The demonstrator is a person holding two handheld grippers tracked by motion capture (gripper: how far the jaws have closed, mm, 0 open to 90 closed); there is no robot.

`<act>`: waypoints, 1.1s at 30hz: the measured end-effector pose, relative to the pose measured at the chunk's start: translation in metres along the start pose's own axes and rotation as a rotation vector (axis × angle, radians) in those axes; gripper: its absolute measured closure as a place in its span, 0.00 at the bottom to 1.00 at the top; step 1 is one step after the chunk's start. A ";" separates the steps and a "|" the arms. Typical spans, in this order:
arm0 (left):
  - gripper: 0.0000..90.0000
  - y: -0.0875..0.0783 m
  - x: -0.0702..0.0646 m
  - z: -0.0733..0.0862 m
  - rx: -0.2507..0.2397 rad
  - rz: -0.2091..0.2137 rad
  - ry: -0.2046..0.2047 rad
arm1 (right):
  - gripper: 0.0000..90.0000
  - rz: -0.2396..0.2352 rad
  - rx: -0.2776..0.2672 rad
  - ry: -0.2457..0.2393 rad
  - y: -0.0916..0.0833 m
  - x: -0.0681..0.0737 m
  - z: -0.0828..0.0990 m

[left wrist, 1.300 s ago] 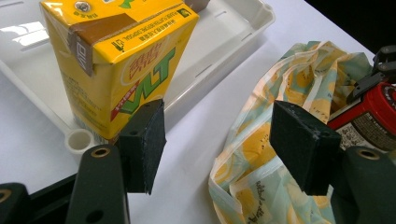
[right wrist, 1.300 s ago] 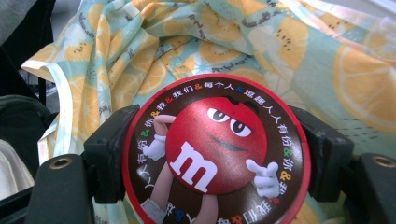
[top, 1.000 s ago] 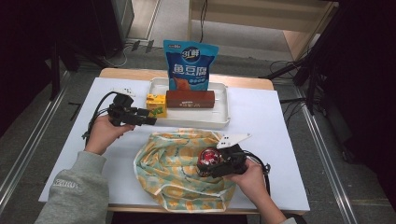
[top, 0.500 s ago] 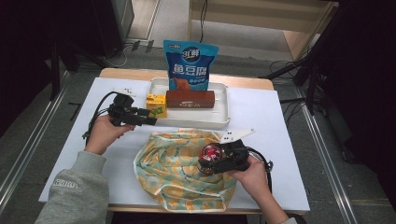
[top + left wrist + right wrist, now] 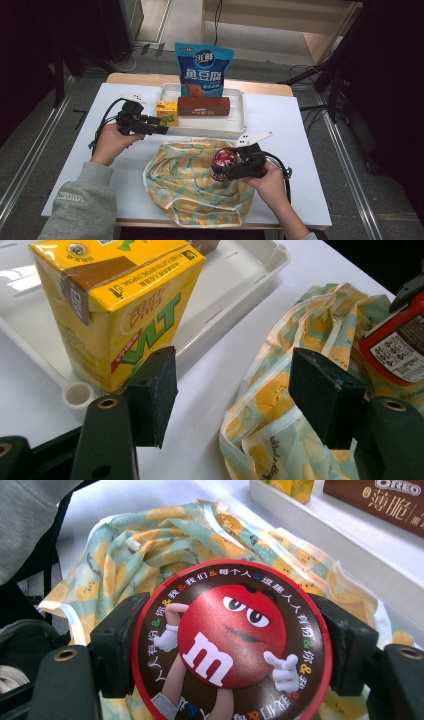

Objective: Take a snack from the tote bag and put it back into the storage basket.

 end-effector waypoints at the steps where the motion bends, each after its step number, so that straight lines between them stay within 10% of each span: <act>1: 0.40 0.000 0.000 0.000 0.000 0.000 0.000 | 0.28 0.002 0.000 -0.002 0.000 0.000 -0.001; 33: 0.40 -0.001 -0.001 -0.001 -0.005 0.004 0.003 | 0.28 0.015 0.009 0.017 -0.002 -0.006 -0.025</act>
Point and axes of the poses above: each handheld gripper's, and its own axes: y roughly forward along the jaws, z roughly out of its underside, x roughly to its left, the point moved 10 cm from there along y, roughly forward along the jaws, and after that the axes turned 6 degrees about y, right-handed, at the moved point
